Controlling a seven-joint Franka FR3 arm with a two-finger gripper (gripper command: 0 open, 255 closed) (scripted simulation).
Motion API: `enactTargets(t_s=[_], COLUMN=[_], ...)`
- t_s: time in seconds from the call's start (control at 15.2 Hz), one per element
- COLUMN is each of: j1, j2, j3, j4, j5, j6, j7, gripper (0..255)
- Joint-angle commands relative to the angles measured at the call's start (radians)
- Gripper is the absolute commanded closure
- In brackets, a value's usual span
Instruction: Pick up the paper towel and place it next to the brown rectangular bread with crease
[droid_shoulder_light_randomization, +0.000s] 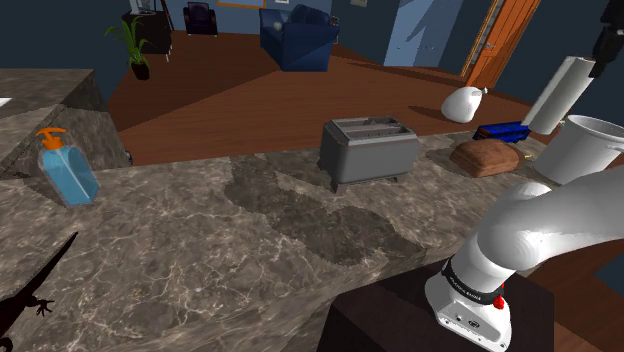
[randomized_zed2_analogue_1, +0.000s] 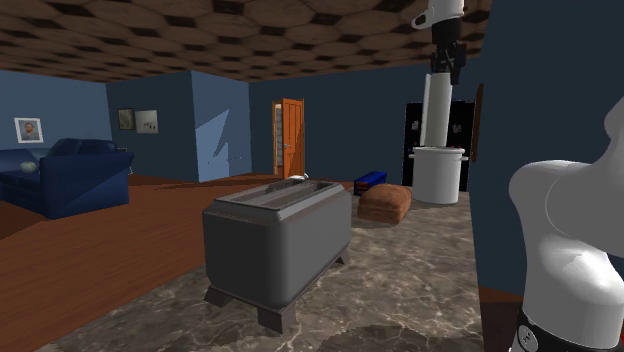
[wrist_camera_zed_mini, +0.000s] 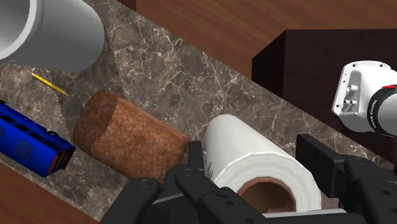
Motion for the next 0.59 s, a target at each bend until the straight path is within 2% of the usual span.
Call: enactTargets(t_s=[0.0, 0.26, 0.4, 0.53], j1=[0.023, 0.109, 0.182, 0.288], j2=[0.024, 0.083, 0.112, 0.130], j3=[-0.070, -0.252, -0.370, -0.510], j4=[0.048, 0.165, 0.236, 0.319], j5=[-0.012, -0.017, -0.015, -0.018], j6=[0.015, 0.045, 0.056, 0.060], j7=[-0.060, -0.178, -0.237, -0.293], gripper=[255, 255, 255, 255])
